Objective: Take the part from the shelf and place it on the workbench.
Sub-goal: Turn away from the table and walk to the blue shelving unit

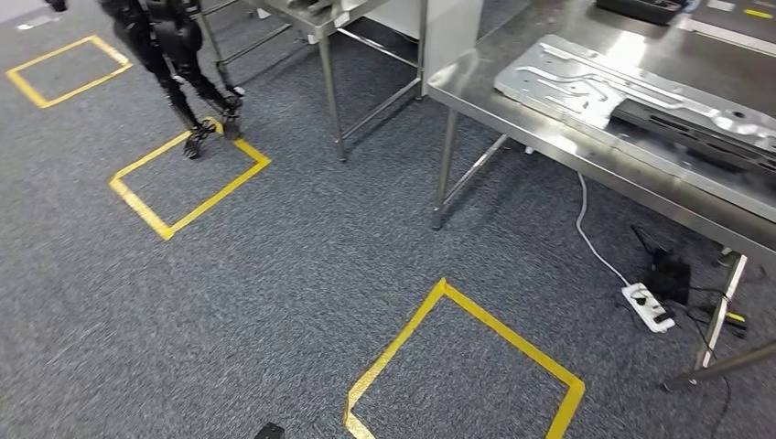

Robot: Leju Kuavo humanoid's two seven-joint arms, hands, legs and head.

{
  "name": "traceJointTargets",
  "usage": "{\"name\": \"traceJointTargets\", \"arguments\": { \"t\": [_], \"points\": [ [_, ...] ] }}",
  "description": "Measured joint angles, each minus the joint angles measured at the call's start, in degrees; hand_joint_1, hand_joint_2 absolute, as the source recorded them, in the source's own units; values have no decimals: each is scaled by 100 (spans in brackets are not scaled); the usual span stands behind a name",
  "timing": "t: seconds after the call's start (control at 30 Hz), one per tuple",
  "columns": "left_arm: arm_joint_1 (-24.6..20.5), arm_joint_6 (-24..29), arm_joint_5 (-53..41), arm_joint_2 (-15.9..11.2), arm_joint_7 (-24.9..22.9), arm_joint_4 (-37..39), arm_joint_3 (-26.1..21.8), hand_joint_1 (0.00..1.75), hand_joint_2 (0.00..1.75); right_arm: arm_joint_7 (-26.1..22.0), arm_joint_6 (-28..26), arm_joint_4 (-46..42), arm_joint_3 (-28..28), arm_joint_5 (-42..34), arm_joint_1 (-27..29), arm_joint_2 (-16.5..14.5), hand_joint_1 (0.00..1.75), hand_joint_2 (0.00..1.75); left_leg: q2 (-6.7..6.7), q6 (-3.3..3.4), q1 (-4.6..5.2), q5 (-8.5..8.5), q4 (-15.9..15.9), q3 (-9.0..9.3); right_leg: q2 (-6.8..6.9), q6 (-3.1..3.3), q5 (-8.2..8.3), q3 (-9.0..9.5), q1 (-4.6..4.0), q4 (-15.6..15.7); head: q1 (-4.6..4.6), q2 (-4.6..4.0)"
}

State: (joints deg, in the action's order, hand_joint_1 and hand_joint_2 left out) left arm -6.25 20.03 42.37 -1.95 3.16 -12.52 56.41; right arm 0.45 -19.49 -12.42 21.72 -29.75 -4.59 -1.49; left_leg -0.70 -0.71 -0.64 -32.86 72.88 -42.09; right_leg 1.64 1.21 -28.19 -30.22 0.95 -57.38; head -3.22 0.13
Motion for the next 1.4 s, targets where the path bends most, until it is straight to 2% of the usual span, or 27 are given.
{"name": "traceJointTargets", "arguments": {
  "t": [0.03, 0.07, 0.13, 0.2, 0.23, 0.3, 0.37, 0.43, 0.47, 0.5, 0.53, 0.57, 0.6, 0.67, 0.73, 0.8, 0.83, 0.9, 0.97, 1.03, 1.07, 1.1, 1.17, 1.23, 1.3, 1.33, 1.4],
  "points": [
    [3, -11, -26, 6, 49, 0, 31, 0, 175, -22, -26, 1, -1, -26, -1, -29, 0, 0, 23, -18, -12, 45, 39, -13, 83, -4, -10, 5, -1, -3, -2, 0],
    [8, -24, -41, 8, 84, 0, 60, 0, 175, -46, -43, 1, -3, -51, -3, -61, 0, 0, 53, -27, -19, 188, -157, 97, 159, -12, -23, 17, 0, -5, -3, 0],
    [8, -24, -43, 18, 114, 0, 109, 0, 175, -105, -58, 1, -10, -108, -6, -116, 0, 0, 262, -1, -1, 520, -945, 530, 296, -49, -55, 55, -6, -8, -6, 0],
    [-14, -1, -116, 55, 50, 0, 150, 0, 175, -109, -96, 1, -20, -116, -9, -150, 0, 0, 444, 66, 47, 650, -1470, 815, 413, -109, -91, 89, -29, -8, 2, 0],
    [-24, -5, -215, 84, -28, 0, 189, 0, 175, -43, -130, 1, -22, -53, -16, -164, 0, 0, 458, 97, 73, 638, -1536, 840, 468, -142, -103, 104, -40, -3, 5, 0],
    [-22, -33, -434, 150, -218, -1, 328, 0, 175, 180, -201, 2, 0, 199, -36, -202, 0, 0, 310, 157, 69, 666, -1569, 848, 548, -211, -129, 147, -34, 14, 6, 0],
    [-13, -43, -541, 220, -354, -1, 470, 0, 175, 325, -221, 3, 61, 445, -42, -237, 0, 0, 182, 221, 41, 706, -1646, 892, 361, -268, -280, 111, -11, -156, 31, 0],
    [-23, -43, -572, 284, -422, -1, 573, 0, 175, 332, -203, 3, 133, 552, -32, -250, 0, 0, 59, 266, 30, 733, -1683, 902, 34, -291, -620, -170, 5, -764, 68, 0],
    [-32, -39, -574, 309, -430, -2, 622, 0, 175, 313, -188, 3, 163, 547, -28, -252, 0, 0, -13, 280, 32, 739, -1681, 890, -59, -295, -785, -371, 5, -1155, 74, 0],
    [-37, -31, -560, 324, -410, -2, 662, 0, 175, 289, -165, 3, 184, 523, -24, -253, 0, 0, -92, 285, 34, 741, -1678, 883, -105, -300, -869, -533, 5, -1454, 78, 0],
    [-35, -19, -531, 334, -374, -2, 691, 0, 175, 262, -131, 3, 199, 500, -23, -252, 0, 0, -177, 286, 35, 740, -1669, 881, -128, -303, -842, -612, 7, -1576, 78, 0],
    [-32, -1, -492, 337, -330, -1, 709, 0, 131, 242, -89, 3, 211, 485, -21, -251, 0, 0, -268, 282, 32, 737, -1654, 880, -147, -305, -701, -587, 14, -1476, 78, 0],
    [-29, 22, -444, 338, -289, -1, 716, 0, 87, 228, -39, 4, 227, 494, -18, -247, 0, 0, -359, 271, 26, 730, -1629, 879, -192, -303, -480, -463, 26, -1173, 79, 0],
    [-33, 81, -345, 344, -234, 0, 719, 0, 0, 221, 63, 12, 273, 545, -10, -233, 0, 0, -521, 227, 24, 703, -1547, 844, -421, -288, -159, -169, 58, -465, 78, 0],
    [-41, 153, -233, 354, -200, -1, 719, 0, 0, 232, 164, 19, 341, 609, -13, -220, 0, 0, -647, 160, 24, 694, -1493, 785, -574, -252, -116, -54, 63, -164, 77, 0],
    [-21, 237, -96, 363, -175, -1, 719, 0, 0, 224, 264, 20, 417, 631, -37, -205, 0, 0, -743, 90, 6, 712, -1495, 742, -480, -178, -109, -46, 46, -140, 75, 0],
    [-4, 287, -17, 367, -164, -1, 719, 0, 0, 205, 316, 20, 447, 613, -46, -188, 0, 0, -683, 64, 7, 690, -1462, 717, -411, -135, -96, -27, 43, -123, 67, 0],
    [9, 393, 146, 376, -151, 0, 712, 0, 0, 130, 428, 20, 475, 558, -35, -147, 0, 0, -392, 28, 18, 485, -1121, 548, -257, -59, -72, 3, 43, -87, 27, 0],
    [-2, 499, 320, 383, -160, 0, 684, 0, 0, 31, 565, 21, 495, 529, -6, -98, 0, 0, -100, 1, 17, 135, -400, 204, -82, -16, -78, 11, 8, -83, -4, 0],
    [4, 590, 511, 383, -188, 0, 625, 0, 0, -70, 714, 23, 538, 548, 6, -58, 0, 0, 0, -9, 6, 2, 93, -29, 100, 4, -97, 18, -21, -83, -4, 0],
    [15, 611, 590, 382, -202, 0, 591, 0, 0, -117, 774, 24, 562, 570, 3, -45, 0, 0, 29, -3, 6, 83, 45, 2, 179, 8, -109, 27, -30, -84, -4, 0],
    [26, 617, 649, 380, -212, 0, 558, 0, 0, -164, 818, 25, 587, 592, -1, -36, 0, 0, 80, 16, 10, 248, -224, 149, 252, 5, -123, 43, -37, -84, -5, 0],
    [20, 611, 715, 372, -235, 0, 502, 0, 0, -257, 857, 25, 630, 614, -6, -30, 0, 0, 320, 84, 58, 549, -1002, 575, 388, -26, -163, 83, -61, -88, -5, 0],
    [-3, 616, 748, 368, -270, 0, 440, 0, 0, -358, 864, 25, 675, 597, -7, -28, 0, 0, 473, 154, 121, 638, -1425, 793, 518, -79, -204, 115, -84, -90, 3, 0],
    [8, 599, 779, 357, -298, 0, 385, 0, 0, -455, 898, 24, 710, 569, -26, -26, 0, 0, 366, 200, 142, 635, -1472, 793, 637, -132, -226, 151, -93, -71, 8, 0],
    [27, 566, 808, 342, -295, 0, 369, 0, 0, -486, 938, 22, 720, 558, -40, -23, 0, 0, 298, 220, 128, 651, -1508, 811, 606, -161, -251, 166, -83, -82, 7, 0],
    [42, 465, 874, 286, -246, 1, 341, 0, 0, -483, 1052, 19, 744, 562, -52, -14, 0, 0, 165, 273, 88, 696, -1599, 861, 290, -204, -440, 65, -61, -350, 36, 0]
  ]
}}
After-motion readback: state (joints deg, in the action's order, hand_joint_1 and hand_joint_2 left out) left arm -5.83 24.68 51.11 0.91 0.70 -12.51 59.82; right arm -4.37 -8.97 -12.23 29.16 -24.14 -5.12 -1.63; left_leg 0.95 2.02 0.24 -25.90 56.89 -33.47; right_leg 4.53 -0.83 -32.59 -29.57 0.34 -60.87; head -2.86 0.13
